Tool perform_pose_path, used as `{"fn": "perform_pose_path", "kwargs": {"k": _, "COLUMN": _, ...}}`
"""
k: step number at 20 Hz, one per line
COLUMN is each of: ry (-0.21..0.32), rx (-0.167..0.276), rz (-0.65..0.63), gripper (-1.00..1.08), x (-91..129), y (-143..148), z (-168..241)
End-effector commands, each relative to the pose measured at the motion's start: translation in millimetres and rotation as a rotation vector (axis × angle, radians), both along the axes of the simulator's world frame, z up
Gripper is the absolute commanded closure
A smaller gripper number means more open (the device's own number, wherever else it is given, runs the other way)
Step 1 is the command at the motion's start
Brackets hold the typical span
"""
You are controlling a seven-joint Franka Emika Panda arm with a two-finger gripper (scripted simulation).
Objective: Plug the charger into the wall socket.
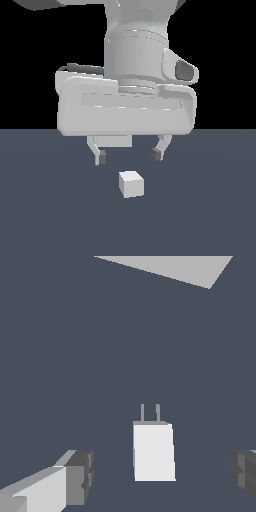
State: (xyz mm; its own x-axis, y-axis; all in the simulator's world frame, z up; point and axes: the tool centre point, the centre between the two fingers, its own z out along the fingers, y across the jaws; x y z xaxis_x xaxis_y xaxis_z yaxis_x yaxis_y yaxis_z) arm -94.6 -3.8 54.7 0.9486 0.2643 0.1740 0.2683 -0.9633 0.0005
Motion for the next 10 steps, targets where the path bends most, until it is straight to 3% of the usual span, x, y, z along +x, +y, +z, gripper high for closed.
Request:
{"fn": "perform_pose_path", "kwargs": {"k": 1, "ry": 0.001, "rx": 0.000, "rz": 0.000, "gripper": -0.92, "x": -0.6, "y": -0.1, "z": -8.6}}
{"fn": "perform_pose_path", "kwargs": {"k": 10, "ry": 0.000, "rx": 0.000, "rz": 0.002, "gripper": -0.92, "x": -0.7, "y": -0.1, "z": -40.8}}
